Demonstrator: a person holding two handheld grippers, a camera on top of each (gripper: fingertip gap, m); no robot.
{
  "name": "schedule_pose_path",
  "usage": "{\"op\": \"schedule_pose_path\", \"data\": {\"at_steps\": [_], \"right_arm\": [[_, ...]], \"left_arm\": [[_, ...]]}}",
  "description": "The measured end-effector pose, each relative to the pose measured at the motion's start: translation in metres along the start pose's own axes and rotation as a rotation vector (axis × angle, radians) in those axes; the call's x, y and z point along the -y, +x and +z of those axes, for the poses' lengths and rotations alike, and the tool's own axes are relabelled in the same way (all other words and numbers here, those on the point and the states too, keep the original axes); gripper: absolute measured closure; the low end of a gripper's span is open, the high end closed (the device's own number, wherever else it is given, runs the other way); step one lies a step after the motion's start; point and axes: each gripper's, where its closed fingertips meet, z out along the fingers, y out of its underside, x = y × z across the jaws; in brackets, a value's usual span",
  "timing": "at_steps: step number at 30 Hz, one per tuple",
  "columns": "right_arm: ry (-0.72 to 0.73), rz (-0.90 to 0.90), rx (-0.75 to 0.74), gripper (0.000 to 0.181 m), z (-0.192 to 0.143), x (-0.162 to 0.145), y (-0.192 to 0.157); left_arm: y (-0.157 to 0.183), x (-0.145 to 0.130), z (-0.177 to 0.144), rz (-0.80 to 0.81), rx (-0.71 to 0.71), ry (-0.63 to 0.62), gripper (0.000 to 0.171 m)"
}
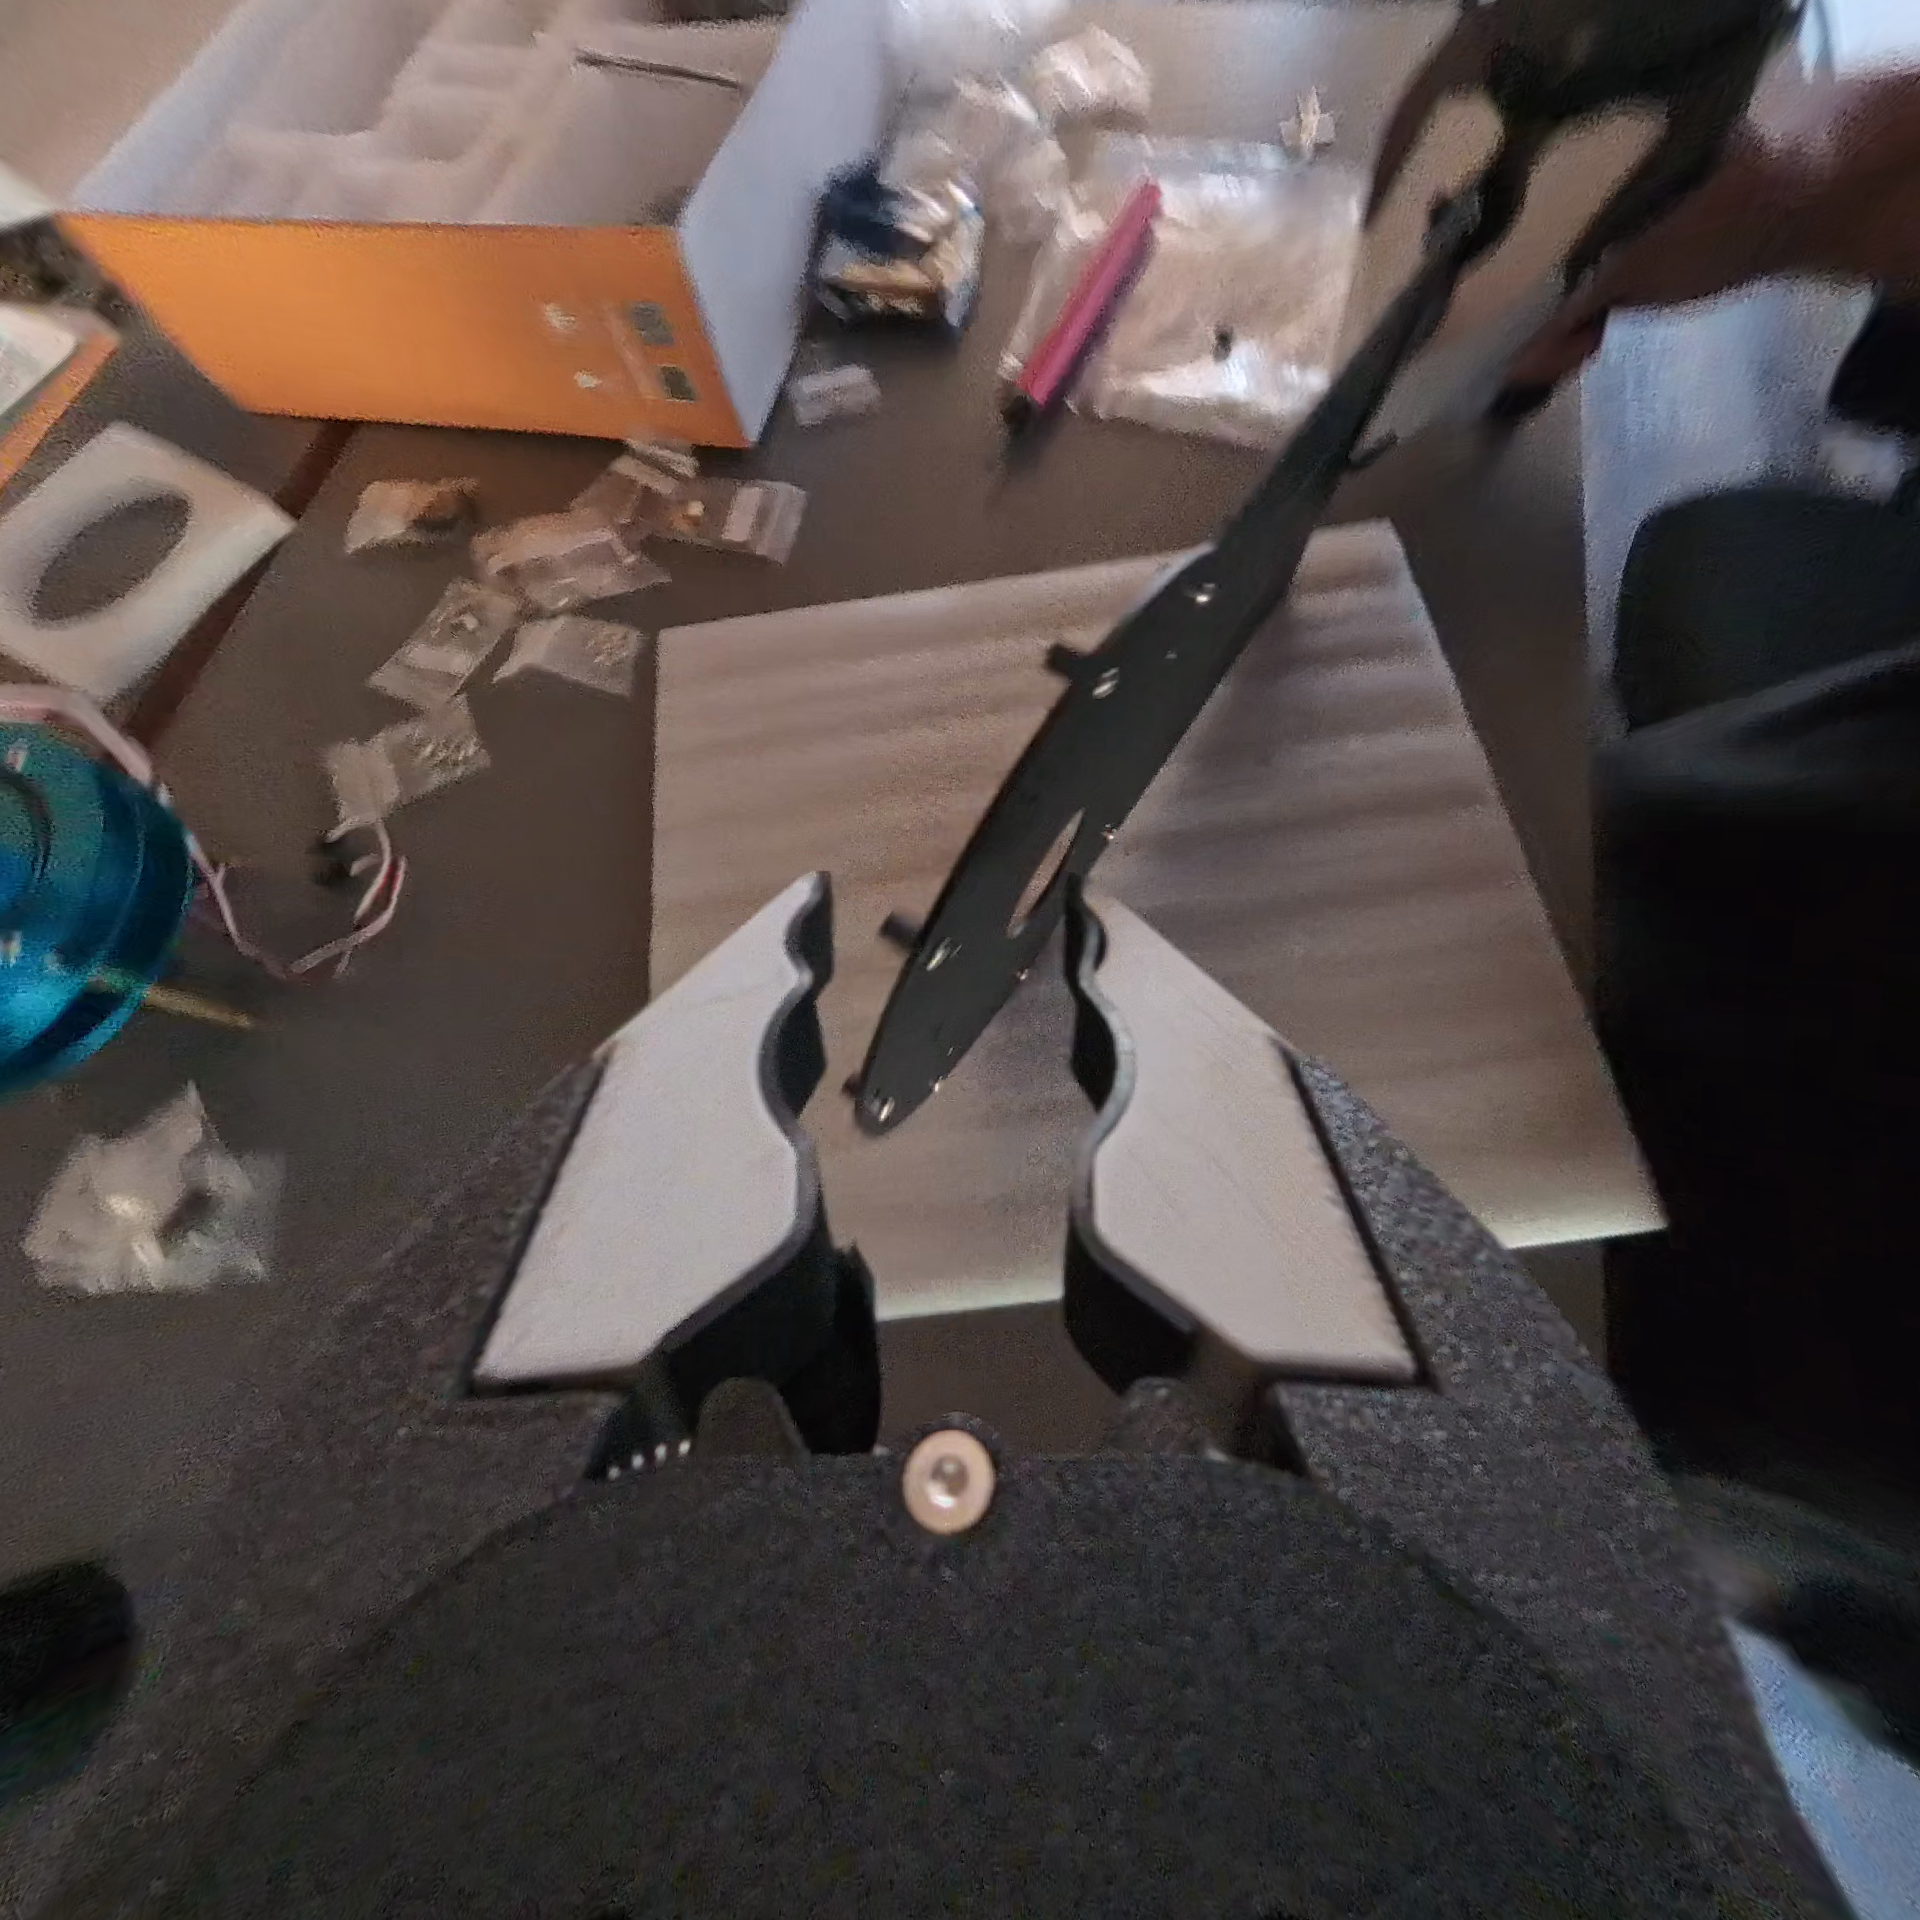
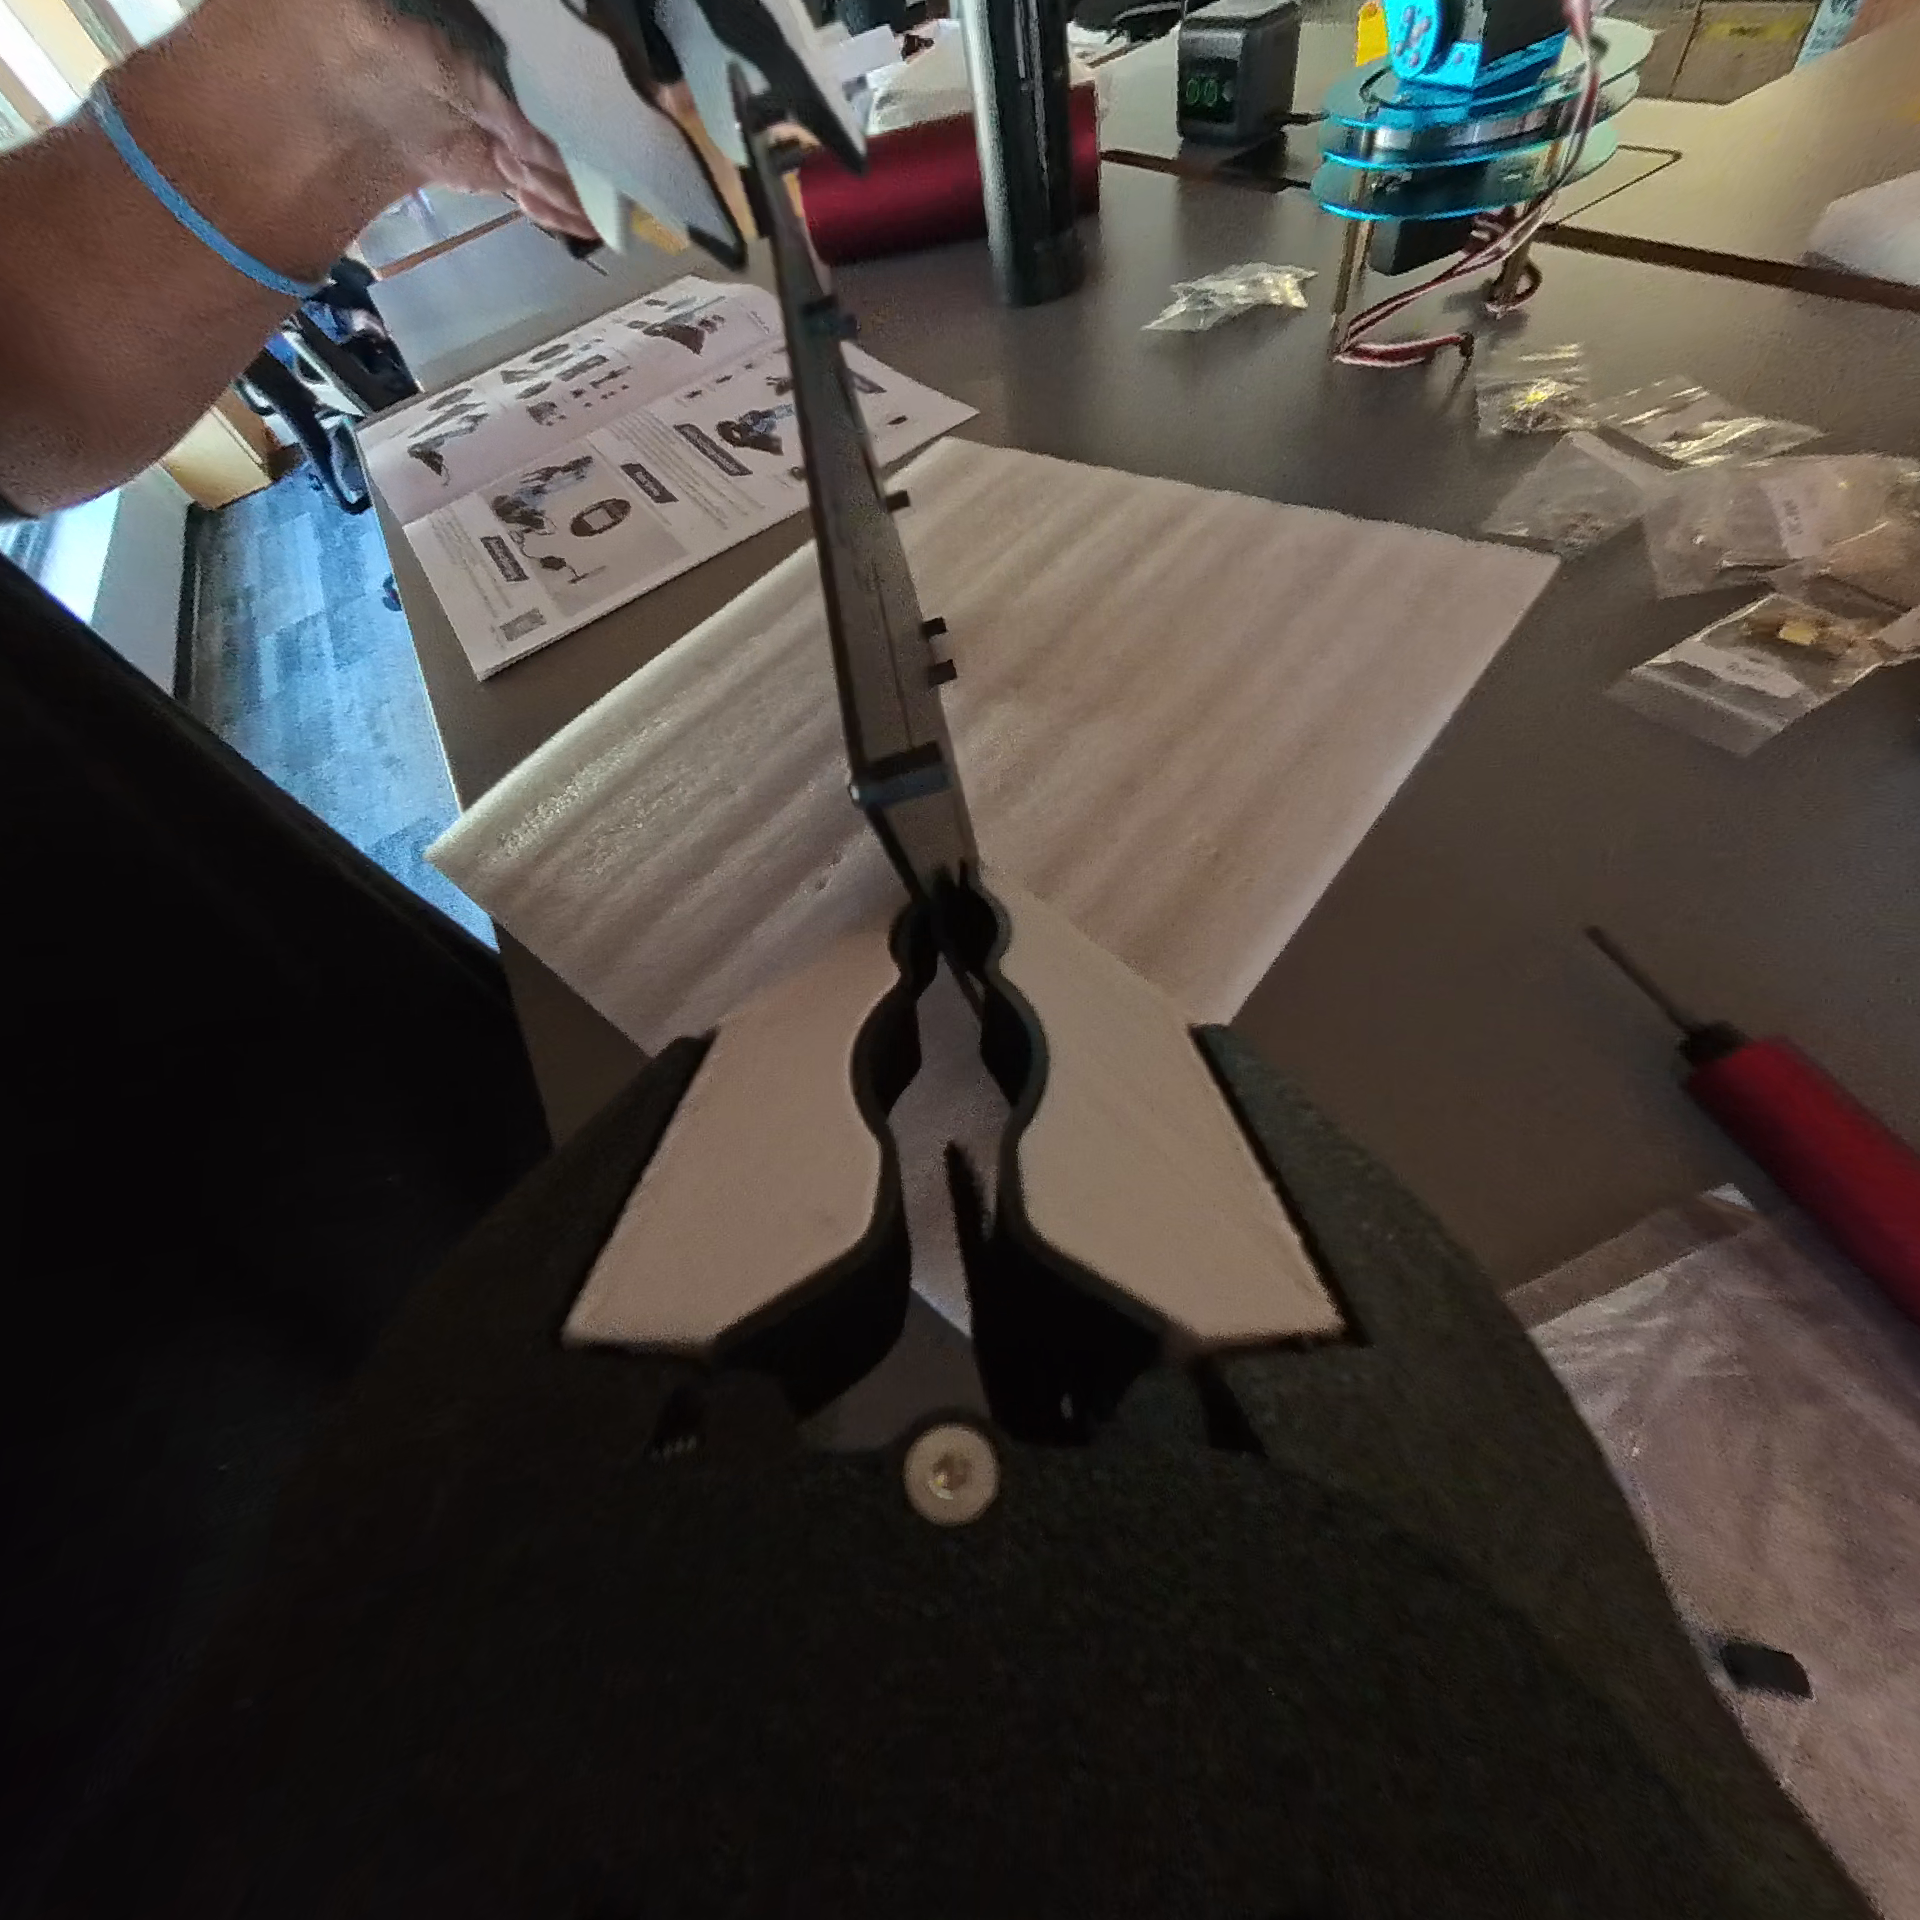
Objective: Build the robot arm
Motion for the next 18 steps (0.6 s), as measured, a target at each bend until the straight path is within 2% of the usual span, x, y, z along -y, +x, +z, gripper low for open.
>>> {"op": "schedule_pose_path", "data": {"at_steps": [1, 6, 10, 12, 14, 16, 18], "right_arm": [[-0.003, 0.002, -0.008, 0.18, 0.0, 0.0, 0.001], [-0.011, 0.061, 0.024, 0.18, 0.0, 0.001, 0.004], [-0.028, 0.01, 0.033, 0.18, 0.0, -0.002, 0.005], [-0.027, 0.013, 0.047, 0.18, 0.0, -0.002, 0.005], [-0.031, -0.061, 0.048, 0.18, 0.0, -0.002, 0.002], [-0.041, -0.065, 0.042, 0.18, 0.0, -0.001, 0.003], [-0.042, -0.064, 0.041, 0.18, 0.0, -0.001, 0.003]], "left_arm": [[-0.004, -0.003, -0.01, -0.063, -0.006, 0.046, 0.115], [-0.012, -0.01, -0.043, -0.21, -0.081, 0.28, 0.113], [-0.037, -0.048, -0.018, -0.367, -0.131, 0.238, 0.113], [-0.037, -0.05, -0.002, -0.422, -0.205, 0.242, 0.114], [-0.039, -0.059, 0.018, -0.471, -0.241, 0.21, 0.113], [-0.03, -0.058, 0.03, -0.529, -0.347, 0.211, 0.114], [-0.025, -0.053, 0.034, -0.562, -0.42, 0.252, 0.13]]}}
